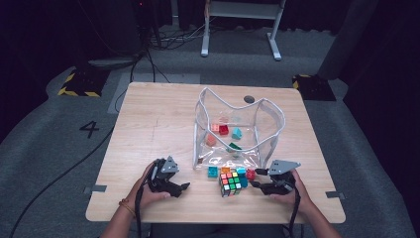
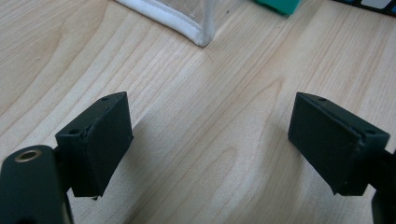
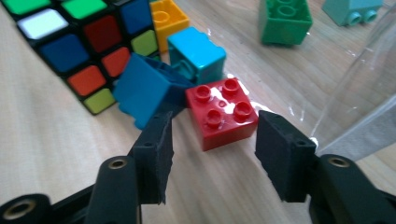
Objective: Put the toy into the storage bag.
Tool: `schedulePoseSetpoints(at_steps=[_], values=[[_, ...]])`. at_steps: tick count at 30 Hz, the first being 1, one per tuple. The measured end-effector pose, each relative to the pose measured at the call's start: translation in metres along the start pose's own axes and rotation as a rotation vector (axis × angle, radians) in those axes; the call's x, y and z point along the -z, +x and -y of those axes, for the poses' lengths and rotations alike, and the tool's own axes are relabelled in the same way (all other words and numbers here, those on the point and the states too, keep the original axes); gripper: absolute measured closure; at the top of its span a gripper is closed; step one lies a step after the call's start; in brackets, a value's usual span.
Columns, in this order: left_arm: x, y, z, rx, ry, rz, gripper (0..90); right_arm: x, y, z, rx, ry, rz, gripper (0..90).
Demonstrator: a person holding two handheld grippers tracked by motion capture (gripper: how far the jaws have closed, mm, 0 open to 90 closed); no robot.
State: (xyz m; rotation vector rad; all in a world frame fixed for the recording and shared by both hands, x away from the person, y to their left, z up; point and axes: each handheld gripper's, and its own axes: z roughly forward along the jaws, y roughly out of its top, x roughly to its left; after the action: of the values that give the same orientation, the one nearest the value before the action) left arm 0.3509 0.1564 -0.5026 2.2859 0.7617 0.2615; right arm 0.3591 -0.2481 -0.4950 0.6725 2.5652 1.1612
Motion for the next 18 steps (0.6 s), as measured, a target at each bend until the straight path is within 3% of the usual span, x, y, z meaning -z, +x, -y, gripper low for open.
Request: schedulePoseSetpoints(at_steps=[5,6,8,16,18], values=[[0.0,0.0,0.0,0.0,0.0,0.001,13.8,-0.005,-0.002,-0.002,0.013,-0.005,0.006,44.0],[0.0,0.0,0.0,0.001,0.0,0.004,13.8,-0.006,-0.003,-0.003,-0.002,-0.007,-0.029,43.0],[0.0,0.0,0.0,0.0,0.0,0.004,13.8,-0.007,-0.005,-0.004,0.007,-0.01,-0.027,42.9],[0.0,0.0,0.0,0.001,0.001,0.004,13.8,-0.012,-0.011,-0.007,0.0,-0.02,-0.045,49.2],[0.0,0.0,0.0,0.001,0.001,0.005,13.8,-0.013,-0.01,-0.007,-0.006,-0.001,-0.051,53.2]])
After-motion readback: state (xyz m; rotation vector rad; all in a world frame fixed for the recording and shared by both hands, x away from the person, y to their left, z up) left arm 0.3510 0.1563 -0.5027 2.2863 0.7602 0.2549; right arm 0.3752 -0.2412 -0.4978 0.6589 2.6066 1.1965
